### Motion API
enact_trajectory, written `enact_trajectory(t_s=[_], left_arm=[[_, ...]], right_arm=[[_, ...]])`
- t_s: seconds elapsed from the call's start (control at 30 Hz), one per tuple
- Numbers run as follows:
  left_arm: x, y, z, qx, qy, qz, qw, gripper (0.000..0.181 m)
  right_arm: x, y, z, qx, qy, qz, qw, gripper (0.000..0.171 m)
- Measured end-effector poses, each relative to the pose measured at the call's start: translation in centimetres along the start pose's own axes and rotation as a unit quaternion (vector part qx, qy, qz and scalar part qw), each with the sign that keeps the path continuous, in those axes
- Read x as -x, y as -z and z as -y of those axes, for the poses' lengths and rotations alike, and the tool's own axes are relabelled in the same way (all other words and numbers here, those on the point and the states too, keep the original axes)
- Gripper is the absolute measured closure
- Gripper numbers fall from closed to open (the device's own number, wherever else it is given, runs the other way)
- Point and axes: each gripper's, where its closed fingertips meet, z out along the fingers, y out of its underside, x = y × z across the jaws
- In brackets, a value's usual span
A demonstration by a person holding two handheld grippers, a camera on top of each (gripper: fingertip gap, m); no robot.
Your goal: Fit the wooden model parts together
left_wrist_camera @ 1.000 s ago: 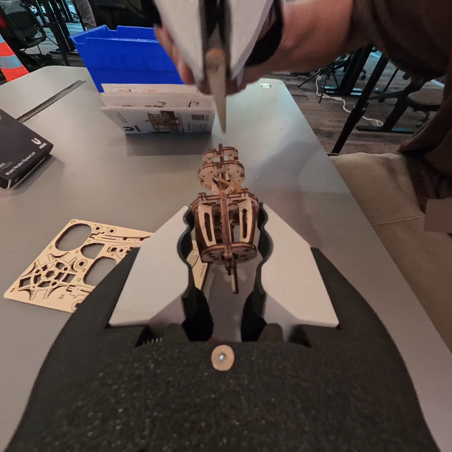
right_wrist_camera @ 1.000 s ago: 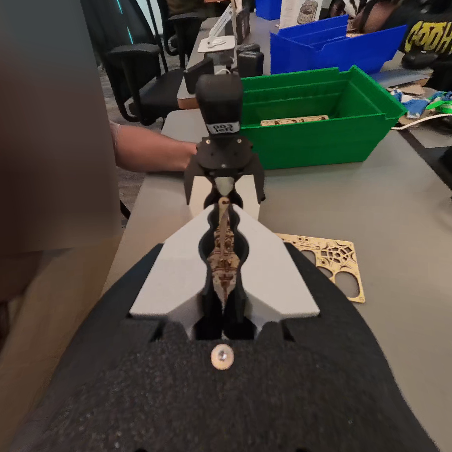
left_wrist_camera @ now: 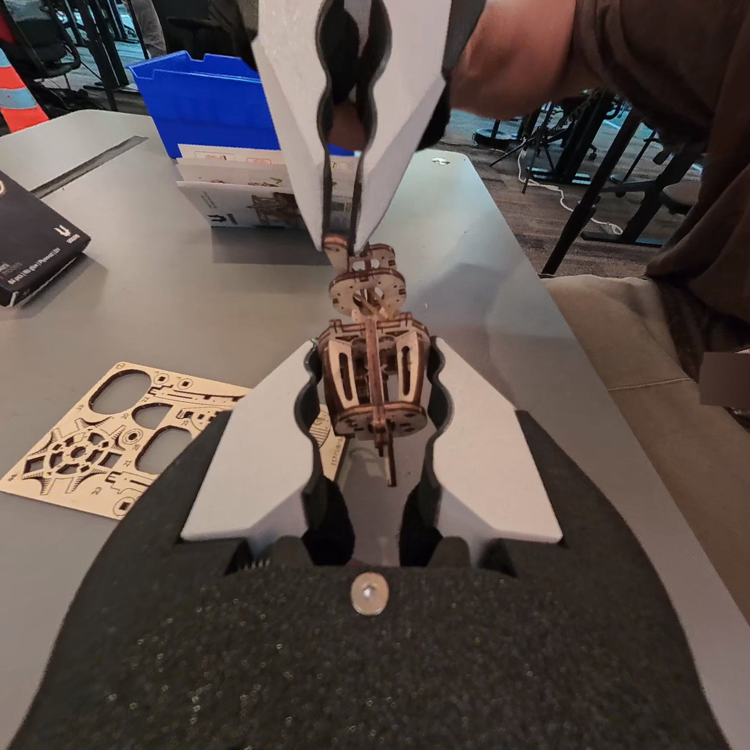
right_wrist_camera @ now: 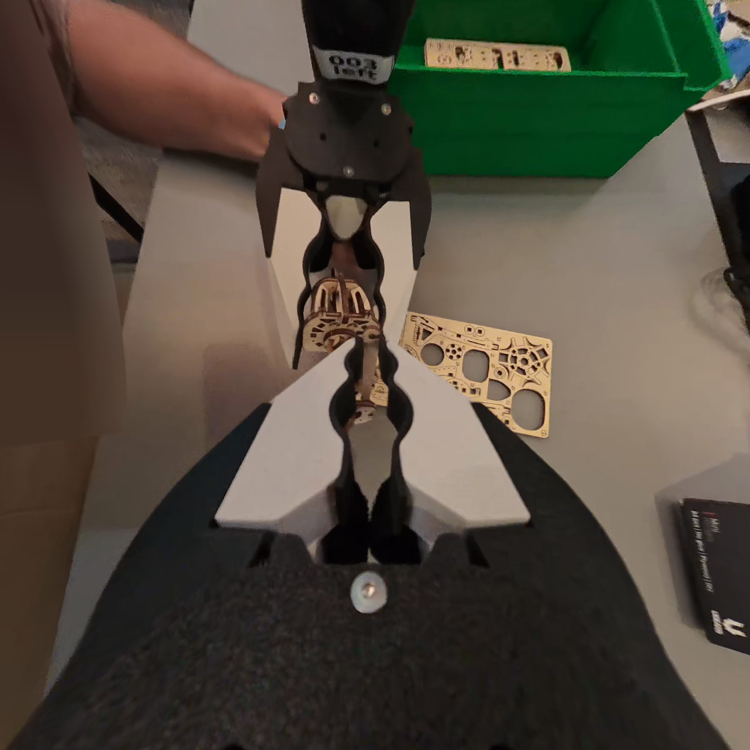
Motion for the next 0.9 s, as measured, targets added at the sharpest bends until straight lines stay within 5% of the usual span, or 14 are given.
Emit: enact_trajectory(t_s=[0.9], left_arm=[[0.5,-0.3,-0.6,0.021,-0.005,0.021,1.0,0.132]], right_arm=[[0.6,-0.2,-0.9,0.179,0.095,-0.035,0.979,0.164]])
